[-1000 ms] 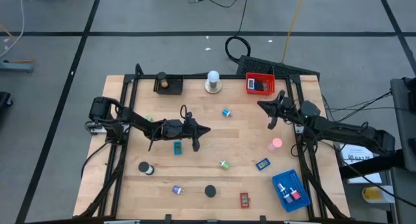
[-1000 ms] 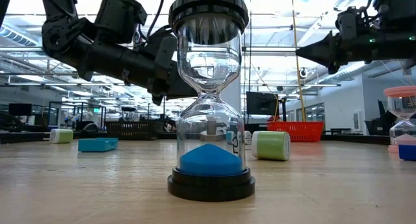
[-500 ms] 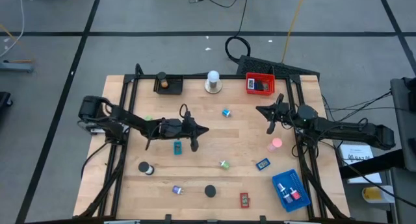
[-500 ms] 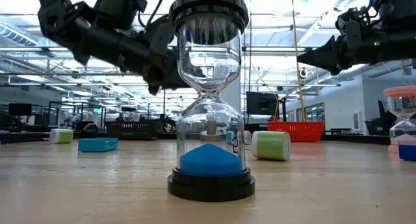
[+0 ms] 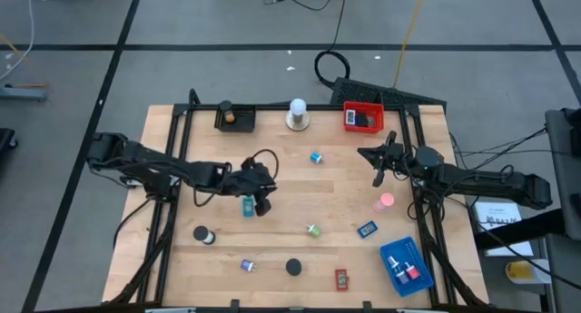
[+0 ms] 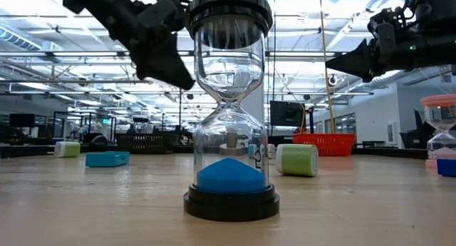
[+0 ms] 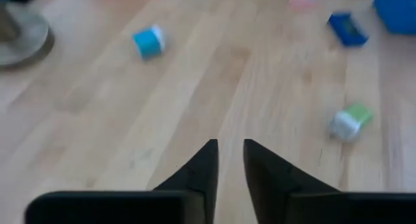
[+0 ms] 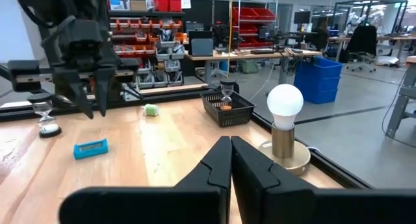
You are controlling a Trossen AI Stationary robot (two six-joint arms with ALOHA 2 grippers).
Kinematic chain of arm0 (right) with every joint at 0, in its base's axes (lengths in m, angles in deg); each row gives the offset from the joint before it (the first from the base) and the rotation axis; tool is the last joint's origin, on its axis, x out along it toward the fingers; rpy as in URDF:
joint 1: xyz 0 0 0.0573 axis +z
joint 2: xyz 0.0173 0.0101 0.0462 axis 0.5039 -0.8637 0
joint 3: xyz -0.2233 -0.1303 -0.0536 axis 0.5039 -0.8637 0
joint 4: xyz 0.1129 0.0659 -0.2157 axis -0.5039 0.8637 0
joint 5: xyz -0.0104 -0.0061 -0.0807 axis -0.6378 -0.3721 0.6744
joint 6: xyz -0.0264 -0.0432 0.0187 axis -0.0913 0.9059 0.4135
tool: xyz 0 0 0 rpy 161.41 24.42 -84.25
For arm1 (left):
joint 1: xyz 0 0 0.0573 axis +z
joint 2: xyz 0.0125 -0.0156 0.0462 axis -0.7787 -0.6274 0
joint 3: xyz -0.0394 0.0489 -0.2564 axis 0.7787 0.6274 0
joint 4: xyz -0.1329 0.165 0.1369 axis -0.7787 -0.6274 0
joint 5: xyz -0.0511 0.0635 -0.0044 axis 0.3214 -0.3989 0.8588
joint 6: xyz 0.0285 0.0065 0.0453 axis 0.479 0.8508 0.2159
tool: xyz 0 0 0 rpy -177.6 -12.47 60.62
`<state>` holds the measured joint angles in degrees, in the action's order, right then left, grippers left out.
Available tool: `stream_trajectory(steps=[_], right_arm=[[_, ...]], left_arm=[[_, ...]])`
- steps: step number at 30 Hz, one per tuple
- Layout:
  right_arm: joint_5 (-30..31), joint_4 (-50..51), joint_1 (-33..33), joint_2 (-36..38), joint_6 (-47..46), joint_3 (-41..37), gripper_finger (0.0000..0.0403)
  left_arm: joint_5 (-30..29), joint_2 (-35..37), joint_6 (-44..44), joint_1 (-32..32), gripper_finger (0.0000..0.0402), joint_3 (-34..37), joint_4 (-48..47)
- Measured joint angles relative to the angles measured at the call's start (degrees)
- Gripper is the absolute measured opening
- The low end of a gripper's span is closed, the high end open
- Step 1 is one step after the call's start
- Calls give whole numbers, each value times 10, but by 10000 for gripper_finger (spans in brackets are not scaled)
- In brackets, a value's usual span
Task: Pick & Place Office items
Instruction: Put the green charger adapter into the blue bin
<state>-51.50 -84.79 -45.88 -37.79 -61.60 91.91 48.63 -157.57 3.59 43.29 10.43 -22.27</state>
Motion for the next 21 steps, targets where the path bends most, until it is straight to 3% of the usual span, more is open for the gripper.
stream_trajectory(steps=[11, 21], right_arm=[[0, 0, 0, 0, 0, 0, 4], [0, 0, 0, -1, 0, 0, 4]], left_arm=[[-5, 0, -141, 27, 196, -129, -352], [110, 0, -157, 78, 274, -140, -385]])
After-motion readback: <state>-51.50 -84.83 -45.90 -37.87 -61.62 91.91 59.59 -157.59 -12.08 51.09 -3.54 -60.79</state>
